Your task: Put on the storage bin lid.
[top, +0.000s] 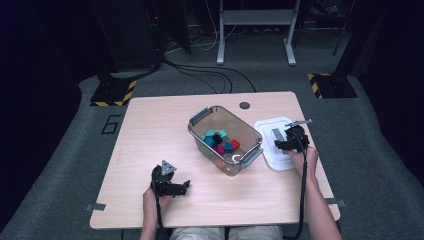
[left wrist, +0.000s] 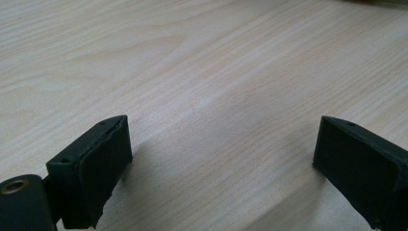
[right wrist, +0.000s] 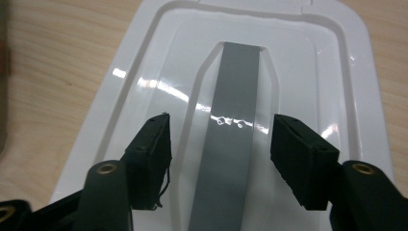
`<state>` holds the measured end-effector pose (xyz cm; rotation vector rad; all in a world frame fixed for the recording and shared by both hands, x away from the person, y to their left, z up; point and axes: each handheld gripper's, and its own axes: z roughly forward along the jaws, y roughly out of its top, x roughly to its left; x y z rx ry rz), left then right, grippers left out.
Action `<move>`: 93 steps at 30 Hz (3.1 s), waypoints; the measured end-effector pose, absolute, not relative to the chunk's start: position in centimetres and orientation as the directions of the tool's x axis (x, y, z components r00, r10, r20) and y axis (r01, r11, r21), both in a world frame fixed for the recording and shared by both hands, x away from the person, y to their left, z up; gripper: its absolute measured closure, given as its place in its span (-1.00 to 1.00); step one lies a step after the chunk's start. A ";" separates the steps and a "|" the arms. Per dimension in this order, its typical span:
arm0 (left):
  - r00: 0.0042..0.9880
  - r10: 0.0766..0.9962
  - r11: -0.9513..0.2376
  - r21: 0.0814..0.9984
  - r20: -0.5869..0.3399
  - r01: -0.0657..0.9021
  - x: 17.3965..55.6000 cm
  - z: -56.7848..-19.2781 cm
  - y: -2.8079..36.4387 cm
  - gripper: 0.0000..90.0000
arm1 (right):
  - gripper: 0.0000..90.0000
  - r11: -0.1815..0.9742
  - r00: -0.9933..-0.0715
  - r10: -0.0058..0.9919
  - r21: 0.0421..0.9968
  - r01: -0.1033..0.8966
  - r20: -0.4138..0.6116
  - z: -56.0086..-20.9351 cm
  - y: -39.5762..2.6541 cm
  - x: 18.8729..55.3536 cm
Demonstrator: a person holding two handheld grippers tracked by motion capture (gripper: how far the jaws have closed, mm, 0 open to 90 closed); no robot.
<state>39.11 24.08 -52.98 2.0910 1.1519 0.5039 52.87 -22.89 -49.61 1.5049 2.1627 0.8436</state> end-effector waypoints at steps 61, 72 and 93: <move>0.527 0.850 -0.366 0.728 0.008 0.580 39.1 -52.9 24.1 -0.82 | 0.48 0.314 -0.394 0.918 0.704 0.637 -0.053 -42.9 -22.8 51.1; 0.525 0.851 -0.364 0.731 0.010 0.577 39.1 -53.0 24.1 -0.81 | 0.48 0.310 -0.389 0.920 0.715 0.627 -0.058 -39.7 -23.2 50.8; 0.524 0.852 -0.363 0.730 0.008 0.579 39.1 -53.0 24.1 -0.81 | 0.48 0.328 -0.446 0.894 0.752 0.572 -0.050 -33.7 -20.9 50.0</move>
